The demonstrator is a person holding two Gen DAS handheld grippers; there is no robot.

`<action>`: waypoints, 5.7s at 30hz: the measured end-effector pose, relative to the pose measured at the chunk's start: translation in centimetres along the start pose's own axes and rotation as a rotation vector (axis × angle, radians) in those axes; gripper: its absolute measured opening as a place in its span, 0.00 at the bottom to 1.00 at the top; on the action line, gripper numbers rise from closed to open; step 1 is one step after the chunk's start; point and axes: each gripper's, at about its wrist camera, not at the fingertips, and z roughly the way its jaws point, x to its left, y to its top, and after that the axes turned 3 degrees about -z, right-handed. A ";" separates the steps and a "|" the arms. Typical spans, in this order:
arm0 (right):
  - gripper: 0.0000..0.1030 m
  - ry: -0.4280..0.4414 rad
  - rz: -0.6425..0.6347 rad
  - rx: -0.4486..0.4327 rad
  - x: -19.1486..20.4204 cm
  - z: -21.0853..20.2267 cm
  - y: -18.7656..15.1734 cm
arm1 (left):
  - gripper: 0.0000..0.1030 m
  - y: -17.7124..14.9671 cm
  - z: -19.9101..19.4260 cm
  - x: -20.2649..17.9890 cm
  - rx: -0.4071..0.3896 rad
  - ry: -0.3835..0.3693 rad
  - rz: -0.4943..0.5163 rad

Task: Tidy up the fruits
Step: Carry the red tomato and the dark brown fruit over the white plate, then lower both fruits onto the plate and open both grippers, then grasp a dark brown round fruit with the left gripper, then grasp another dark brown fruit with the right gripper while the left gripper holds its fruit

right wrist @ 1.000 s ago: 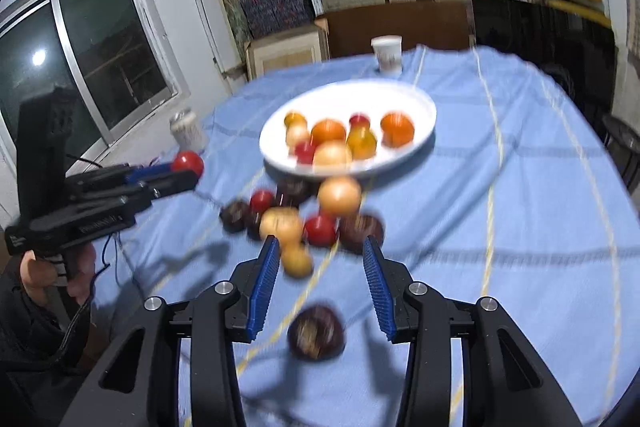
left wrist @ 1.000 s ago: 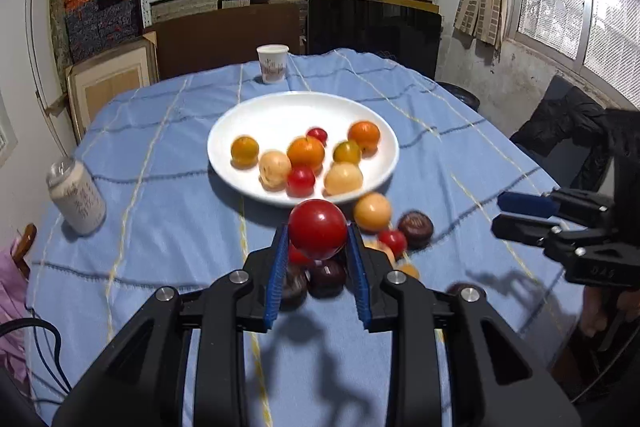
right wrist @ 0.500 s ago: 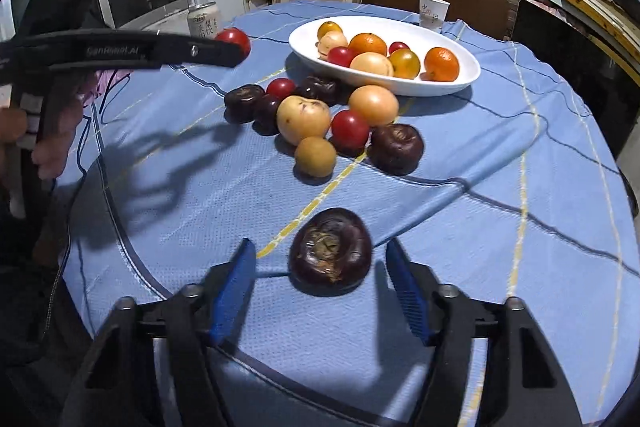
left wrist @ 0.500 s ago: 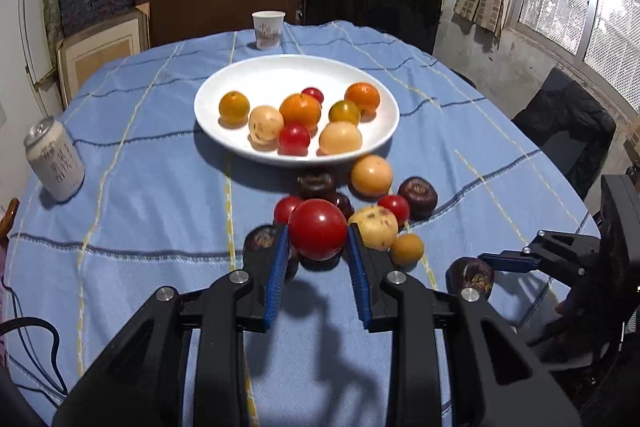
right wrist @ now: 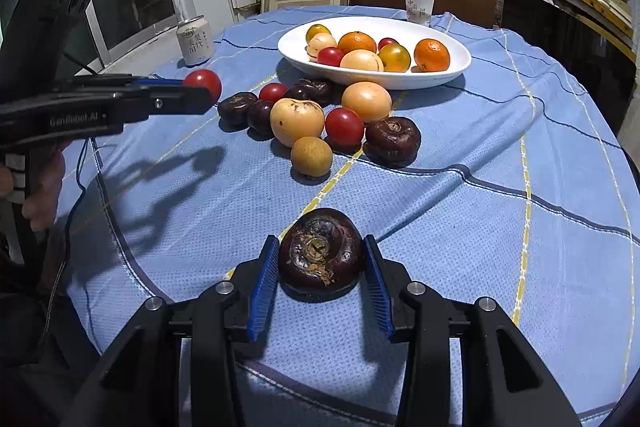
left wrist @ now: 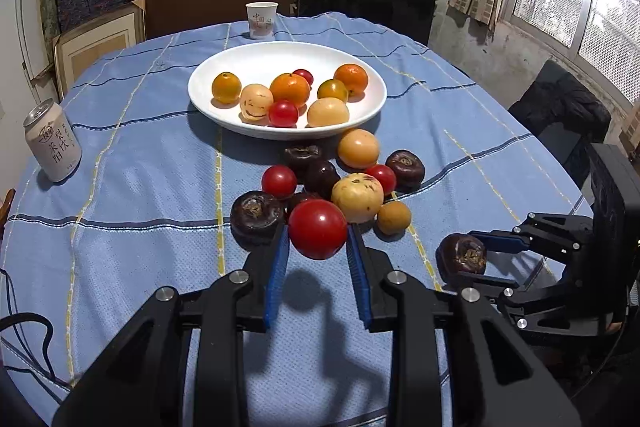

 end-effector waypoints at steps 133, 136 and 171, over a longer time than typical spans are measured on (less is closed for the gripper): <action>0.69 -0.203 0.066 0.044 -4.1 3.5 5.6 | 0.41 1.6 4.9 6.7 -0.031 0.102 -0.140; 0.69 -0.231 -0.018 0.094 -4.2 4.6 6.3 | 0.41 1.5 5.0 6.6 -0.025 0.096 -0.138; 0.42 -0.081 -0.035 0.083 -5.1 6.9 7.6 | 0.41 1.6 6.0 6.6 0.013 0.074 -0.144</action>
